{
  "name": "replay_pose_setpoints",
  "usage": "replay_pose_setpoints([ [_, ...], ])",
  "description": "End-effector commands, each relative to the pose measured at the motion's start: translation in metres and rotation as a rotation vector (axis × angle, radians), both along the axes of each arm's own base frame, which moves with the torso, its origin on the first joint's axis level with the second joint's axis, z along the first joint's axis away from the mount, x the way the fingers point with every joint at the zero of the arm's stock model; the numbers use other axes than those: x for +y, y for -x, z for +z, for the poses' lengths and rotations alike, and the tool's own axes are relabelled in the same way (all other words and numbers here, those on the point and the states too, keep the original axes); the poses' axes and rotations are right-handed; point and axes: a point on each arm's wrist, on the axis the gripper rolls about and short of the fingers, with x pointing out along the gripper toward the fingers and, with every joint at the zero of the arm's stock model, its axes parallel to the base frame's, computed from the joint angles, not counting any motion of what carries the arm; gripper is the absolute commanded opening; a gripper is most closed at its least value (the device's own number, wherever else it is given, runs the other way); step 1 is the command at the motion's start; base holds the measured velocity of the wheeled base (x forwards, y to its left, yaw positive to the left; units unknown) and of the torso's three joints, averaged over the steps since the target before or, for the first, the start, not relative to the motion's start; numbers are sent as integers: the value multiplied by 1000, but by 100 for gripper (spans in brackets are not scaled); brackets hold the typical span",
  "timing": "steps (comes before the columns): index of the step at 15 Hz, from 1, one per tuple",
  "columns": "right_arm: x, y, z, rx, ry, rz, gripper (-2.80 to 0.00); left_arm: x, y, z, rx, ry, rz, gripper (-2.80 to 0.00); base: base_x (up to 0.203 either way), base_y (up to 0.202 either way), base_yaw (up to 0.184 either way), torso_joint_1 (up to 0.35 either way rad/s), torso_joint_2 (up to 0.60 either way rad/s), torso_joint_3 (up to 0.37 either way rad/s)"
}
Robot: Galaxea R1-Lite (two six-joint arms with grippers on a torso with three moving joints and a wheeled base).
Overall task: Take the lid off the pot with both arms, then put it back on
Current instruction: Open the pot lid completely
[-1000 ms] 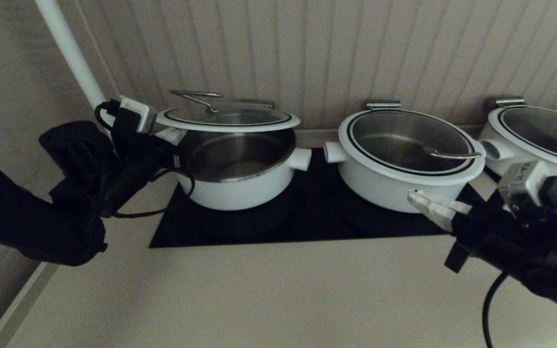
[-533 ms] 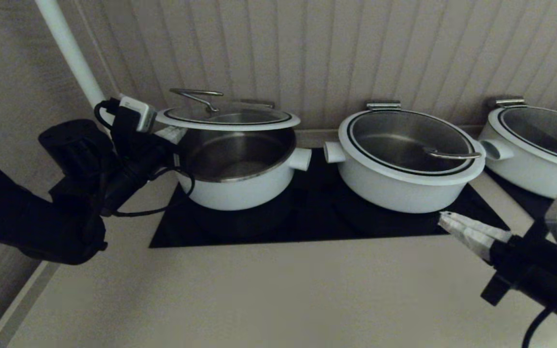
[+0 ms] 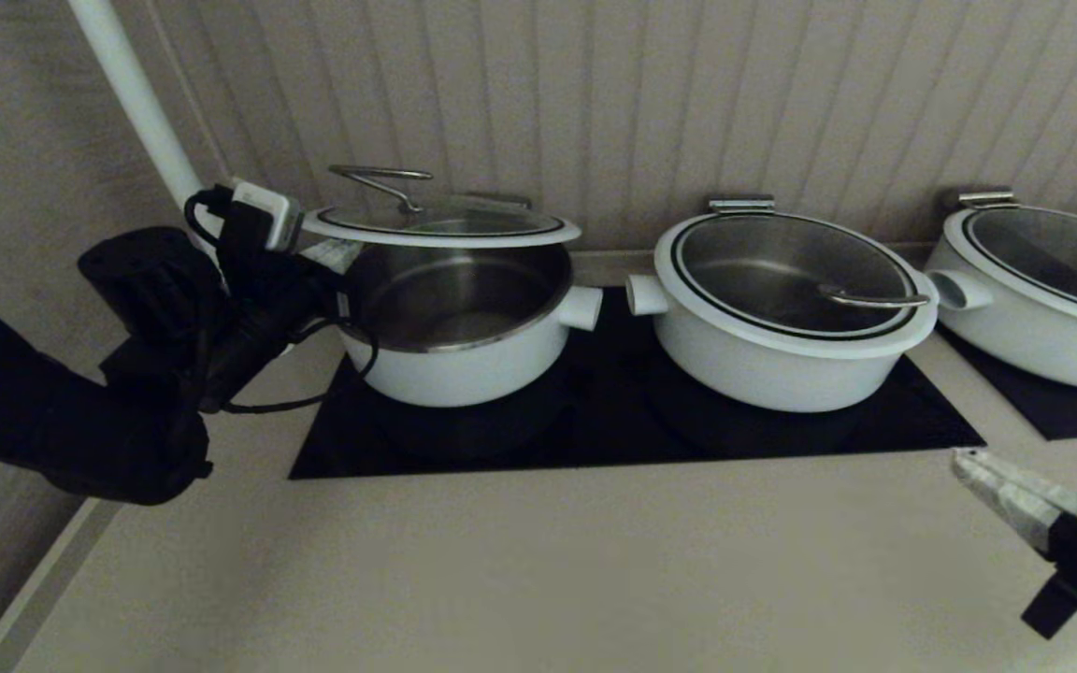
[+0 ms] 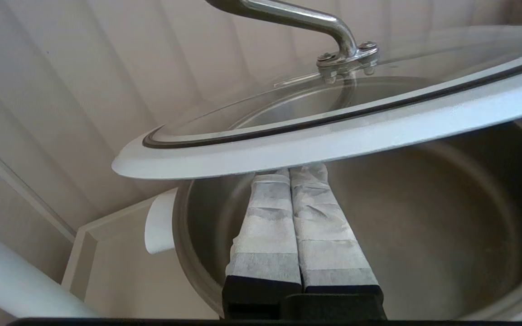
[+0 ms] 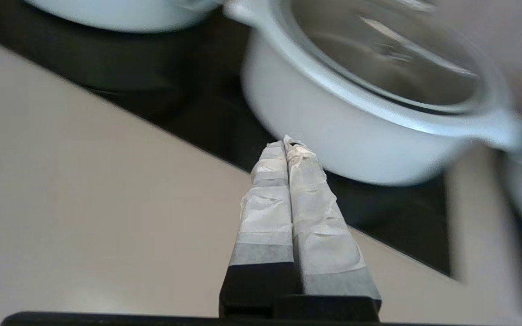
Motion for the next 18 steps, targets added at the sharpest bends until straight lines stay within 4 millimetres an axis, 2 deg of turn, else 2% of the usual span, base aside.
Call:
replay_pose_setpoints([
  [1, -8, 3, 3, -31, 15, -56, -280, 0, -2, -2, -2, -1, 0, -280, 0, 0, 0, 0, 0, 0],
  [5, -18, 5, 4, -46, 34, -147, -280, 0, -3, -2, 0, -2, 0, -280, 0, 0, 0, 0, 0, 0],
  [7, -19, 14, 4, -37, 41, -148, -280, 0, -3, -2, 0, -2, 1, -280, 0, 0, 0, 0, 0, 0],
  [11, -21, 59, -5, 0, 42, -142, -280, 0, -3, -2, 0, -2, 1, -280, 0, 0, 0, 0, 0, 0],
  [15, -24, 109, -30, 60, 35, -139, -280, 0, -2, -2, -2, -1, 1, -280, 0, 0, 0, 0, 0, 0],
  [18, -24, 124, -50, 181, -11, -150, -280, 0, -1, -1, -5, -1, 1, -280, 0, 0, 0, 0, 0, 0],
])
